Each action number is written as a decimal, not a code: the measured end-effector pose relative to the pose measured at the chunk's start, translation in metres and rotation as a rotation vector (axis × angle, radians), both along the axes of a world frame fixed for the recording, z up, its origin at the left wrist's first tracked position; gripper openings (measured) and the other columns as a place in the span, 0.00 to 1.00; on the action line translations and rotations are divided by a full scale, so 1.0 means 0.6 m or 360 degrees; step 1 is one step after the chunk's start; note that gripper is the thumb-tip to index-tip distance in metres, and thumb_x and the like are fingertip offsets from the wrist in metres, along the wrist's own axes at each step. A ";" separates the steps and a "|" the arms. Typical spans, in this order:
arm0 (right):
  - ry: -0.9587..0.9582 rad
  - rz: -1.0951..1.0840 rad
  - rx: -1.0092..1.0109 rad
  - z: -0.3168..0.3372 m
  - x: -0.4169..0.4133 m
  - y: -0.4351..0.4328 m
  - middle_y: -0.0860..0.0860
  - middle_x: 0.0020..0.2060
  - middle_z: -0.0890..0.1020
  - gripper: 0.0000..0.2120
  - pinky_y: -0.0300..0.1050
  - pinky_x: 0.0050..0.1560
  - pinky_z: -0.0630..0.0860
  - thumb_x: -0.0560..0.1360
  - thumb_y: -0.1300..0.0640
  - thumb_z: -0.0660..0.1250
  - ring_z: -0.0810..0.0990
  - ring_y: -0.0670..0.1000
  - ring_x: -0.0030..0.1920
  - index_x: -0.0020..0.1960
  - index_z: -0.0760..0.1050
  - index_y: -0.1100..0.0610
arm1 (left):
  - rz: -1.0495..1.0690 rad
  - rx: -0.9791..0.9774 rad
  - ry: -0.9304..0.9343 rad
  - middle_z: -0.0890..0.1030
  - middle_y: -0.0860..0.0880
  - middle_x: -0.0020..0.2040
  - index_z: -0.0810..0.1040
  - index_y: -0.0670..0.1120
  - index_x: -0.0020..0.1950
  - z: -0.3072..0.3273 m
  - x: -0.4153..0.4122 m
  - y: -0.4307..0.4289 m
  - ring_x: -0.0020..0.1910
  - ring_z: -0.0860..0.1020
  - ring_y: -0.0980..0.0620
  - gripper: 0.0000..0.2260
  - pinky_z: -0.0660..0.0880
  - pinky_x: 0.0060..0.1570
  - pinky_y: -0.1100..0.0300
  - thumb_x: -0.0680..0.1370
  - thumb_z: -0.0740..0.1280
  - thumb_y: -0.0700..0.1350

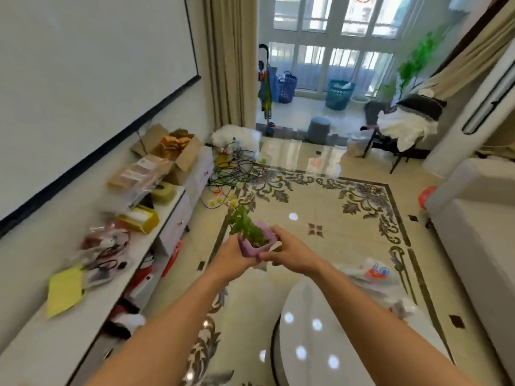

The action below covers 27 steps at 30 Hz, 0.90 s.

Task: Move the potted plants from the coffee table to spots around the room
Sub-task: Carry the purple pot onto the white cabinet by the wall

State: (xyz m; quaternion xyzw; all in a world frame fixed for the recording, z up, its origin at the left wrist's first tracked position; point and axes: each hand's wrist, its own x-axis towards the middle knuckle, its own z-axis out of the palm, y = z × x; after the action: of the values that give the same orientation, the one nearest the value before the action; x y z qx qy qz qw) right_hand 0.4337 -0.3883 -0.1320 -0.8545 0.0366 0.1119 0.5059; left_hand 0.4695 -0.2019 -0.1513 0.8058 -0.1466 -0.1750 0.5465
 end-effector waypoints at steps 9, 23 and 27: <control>0.0115 0.0751 0.0100 -0.008 0.076 0.271 0.46 0.63 0.75 0.32 0.39 0.41 0.82 0.68 0.62 0.79 0.86 0.47 0.47 0.60 0.70 0.35 | 0.0407 -0.0032 0.0121 0.82 0.54 0.57 0.73 0.49 0.69 -0.010 -0.047 0.305 0.52 0.82 0.66 0.33 0.79 0.47 0.69 0.67 0.80 0.38; 0.0109 0.0870 -0.0075 -0.062 0.121 0.810 0.45 0.53 0.79 0.36 0.46 0.50 0.83 0.64 0.46 0.82 0.82 0.47 0.51 0.63 0.66 0.50 | 0.1131 0.0288 0.0111 0.82 0.57 0.62 0.76 0.55 0.71 -0.087 -0.081 0.790 0.58 0.80 0.52 0.30 0.78 0.58 0.55 0.70 0.78 0.57; 0.0069 0.0898 0.0001 -0.105 0.133 0.929 0.38 0.49 0.76 0.38 0.32 0.42 0.75 0.61 0.44 0.84 0.79 0.40 0.48 0.61 0.64 0.50 | 0.1329 0.0405 0.0106 0.84 0.51 0.57 0.79 0.54 0.66 -0.114 -0.080 0.868 0.53 0.82 0.48 0.20 0.79 0.52 0.54 0.75 0.75 0.50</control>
State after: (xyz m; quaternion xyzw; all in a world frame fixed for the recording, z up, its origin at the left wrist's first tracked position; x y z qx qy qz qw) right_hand 0.5137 0.1693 -0.1950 -0.8282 -0.1920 0.2667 0.4540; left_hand 0.4216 0.3191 -0.2199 0.8508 0.2322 0.0183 0.4711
